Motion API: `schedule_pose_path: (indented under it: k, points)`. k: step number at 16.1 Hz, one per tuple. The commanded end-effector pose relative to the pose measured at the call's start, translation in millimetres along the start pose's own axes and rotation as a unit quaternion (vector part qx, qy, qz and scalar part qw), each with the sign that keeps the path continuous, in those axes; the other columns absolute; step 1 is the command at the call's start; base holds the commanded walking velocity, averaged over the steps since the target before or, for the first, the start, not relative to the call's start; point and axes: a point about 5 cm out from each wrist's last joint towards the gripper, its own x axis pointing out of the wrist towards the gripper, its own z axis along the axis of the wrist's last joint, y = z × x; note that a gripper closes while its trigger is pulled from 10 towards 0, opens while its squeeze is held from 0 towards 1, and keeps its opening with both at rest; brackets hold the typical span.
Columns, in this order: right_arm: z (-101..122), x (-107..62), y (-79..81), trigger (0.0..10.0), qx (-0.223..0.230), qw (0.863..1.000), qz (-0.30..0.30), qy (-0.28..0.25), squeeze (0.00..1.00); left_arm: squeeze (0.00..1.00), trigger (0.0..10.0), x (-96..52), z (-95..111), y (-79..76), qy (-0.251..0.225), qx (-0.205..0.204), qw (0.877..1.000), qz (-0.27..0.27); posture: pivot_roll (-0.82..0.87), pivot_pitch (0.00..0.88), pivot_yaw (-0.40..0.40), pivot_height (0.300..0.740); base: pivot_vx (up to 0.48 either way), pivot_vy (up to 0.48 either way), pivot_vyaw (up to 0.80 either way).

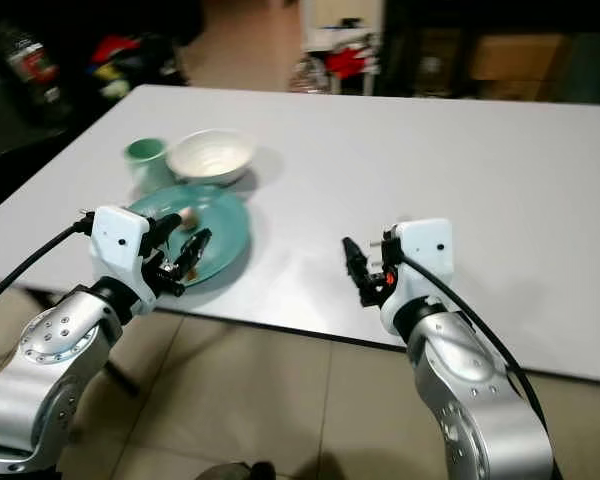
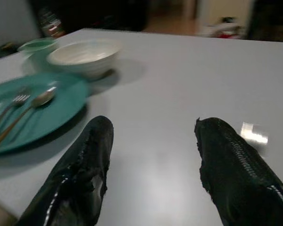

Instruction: Setting the table

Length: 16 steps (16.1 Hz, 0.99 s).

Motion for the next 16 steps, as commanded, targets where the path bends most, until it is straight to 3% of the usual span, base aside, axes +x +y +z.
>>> schedule_pose_path:
  k: [1, 5, 8, 12, 14, 16]
  points:
    - [-1.8, 3.3, 7.2, 10.0, -0.003, 1.000, 0.026, -0.004, 1.00, 0.00, 10.0, -1.1, 3.3, 1.8, -0.004, 0.008, 1.000, 0.014, 0.02, 0.000, 0.097, 0.740, 0.000, 0.000, 0.80]
    - [2.0, -0.9, 4.5, 10.0, -0.012, 0.999, 0.032, -0.015, 1.00, 0.00, 10.0, 5.9, -0.1, -2.4, 0.002, 0.016, 1.000, 0.012, 0.01, 0.000, 0.082, 0.740, 0.000, 0.000, 0.80]
    - [-0.7, 2.2, 8.5, 10.0, -0.015, 0.998, 0.055, -0.021, 1.00, 0.00, 10.0, -3.4, -4.5, -0.6, 0.009, -0.001, 1.000, 0.027, 0.01, 0.000, 0.074, 0.740, 0.000, 0.000, 0.80]
    - [6.2, -0.5, 2.1, 10.0, -0.015, 0.998, 0.042, -0.036, 1.00, 0.00, 10.0, 11.5, 5.1, -0.9, -0.012, 0.001, 0.999, 0.029, 0.01, 0.000, 0.076, 0.740, 0.000, 0.000, 0.80]
    - [7.5, 1.8, 2.2, 10.0, -0.024, 0.997, 0.064, -0.038, 1.00, 0.00, 10.0, -0.1, 1.8, 0.9, -0.005, -0.010, 0.999, 0.047, 0.03, 0.000, 0.059, 0.740, 0.000, 0.000, 0.80]
    - [8.8, 4.0, 4.4, 10.0, -0.016, 0.997, 0.067, -0.046, 1.00, 0.00, 10.0, -0.4, -0.9, 4.7, -0.001, -0.003, 0.999, 0.050, 0.03, 0.000, 0.057, 0.740, 0.000, 0.000, 0.80]
